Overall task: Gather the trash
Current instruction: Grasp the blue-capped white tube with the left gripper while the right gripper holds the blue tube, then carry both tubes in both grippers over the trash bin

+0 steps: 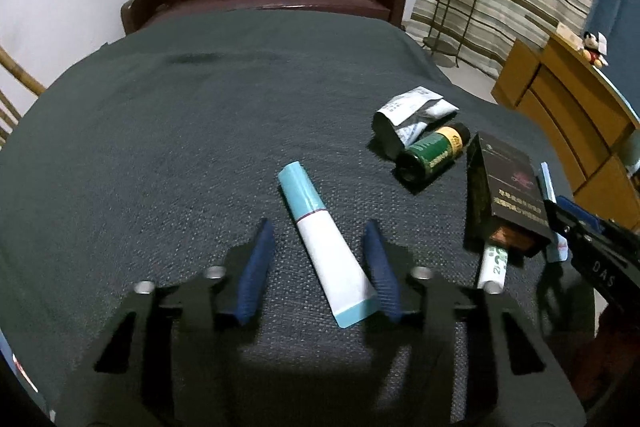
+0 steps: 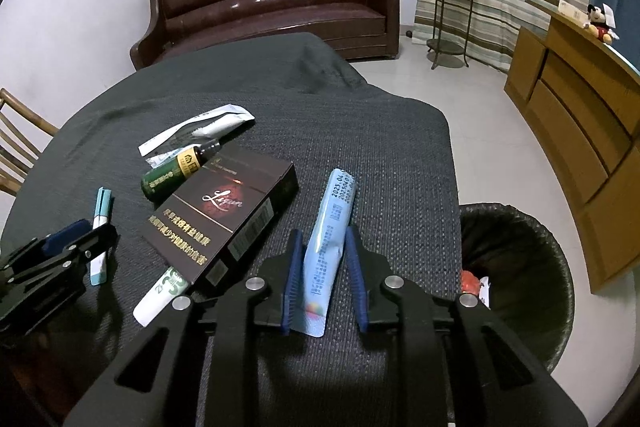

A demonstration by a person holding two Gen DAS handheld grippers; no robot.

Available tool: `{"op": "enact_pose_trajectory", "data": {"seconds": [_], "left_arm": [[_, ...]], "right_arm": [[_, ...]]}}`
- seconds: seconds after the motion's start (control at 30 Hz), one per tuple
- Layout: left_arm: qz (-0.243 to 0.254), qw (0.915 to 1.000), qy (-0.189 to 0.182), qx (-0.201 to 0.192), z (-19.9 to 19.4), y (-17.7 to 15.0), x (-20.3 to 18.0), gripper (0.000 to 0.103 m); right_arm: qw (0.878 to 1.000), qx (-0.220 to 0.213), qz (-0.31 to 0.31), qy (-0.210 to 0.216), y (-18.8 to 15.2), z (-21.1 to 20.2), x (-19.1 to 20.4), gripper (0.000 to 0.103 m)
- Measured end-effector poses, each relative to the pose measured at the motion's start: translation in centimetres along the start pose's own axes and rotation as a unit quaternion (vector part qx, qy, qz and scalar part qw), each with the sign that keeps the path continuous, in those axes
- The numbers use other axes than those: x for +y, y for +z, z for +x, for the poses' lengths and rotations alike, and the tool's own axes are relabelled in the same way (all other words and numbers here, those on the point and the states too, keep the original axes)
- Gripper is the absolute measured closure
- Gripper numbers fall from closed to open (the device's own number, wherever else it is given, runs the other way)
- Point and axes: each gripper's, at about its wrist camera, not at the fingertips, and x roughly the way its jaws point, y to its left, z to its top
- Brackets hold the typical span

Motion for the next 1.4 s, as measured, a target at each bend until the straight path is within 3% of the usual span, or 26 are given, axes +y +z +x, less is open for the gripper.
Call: {"op": "enact_pose_trajectory", "data": {"seconds": [0.13, 0.37, 0.87, 1.4], "left_arm": [[0.026, 0.9996, -0.006, -0.005, 0.0, -0.2, -0.8, 0.081], [0.033, 0.999, -0.031, -0.006, 0.0, -0.2, -1.0, 0.087], [0.045, 0.9973, -0.051, -0.028, -1.1, -0.7, -1.7, 0.088], [0.075, 0.9915, -0.091, -0.055, -4.3, -1.4, -5.9, 0.088]], "right_arm": [[1.0, 0.0, 0.0, 0.001, -0.1, -0.1, -0.1, 0.08], [1.0, 0.0, -0.001, 0.003, -0.1, -0.1, -0.1, 0.08], [1.0, -0.007, 0.003, 0.005, -1.4, -1.2, -0.2, 0.082], [0.999, -0.03, 0.016, -0.012, -3.1, -4.4, -2.4, 0.082]]}}
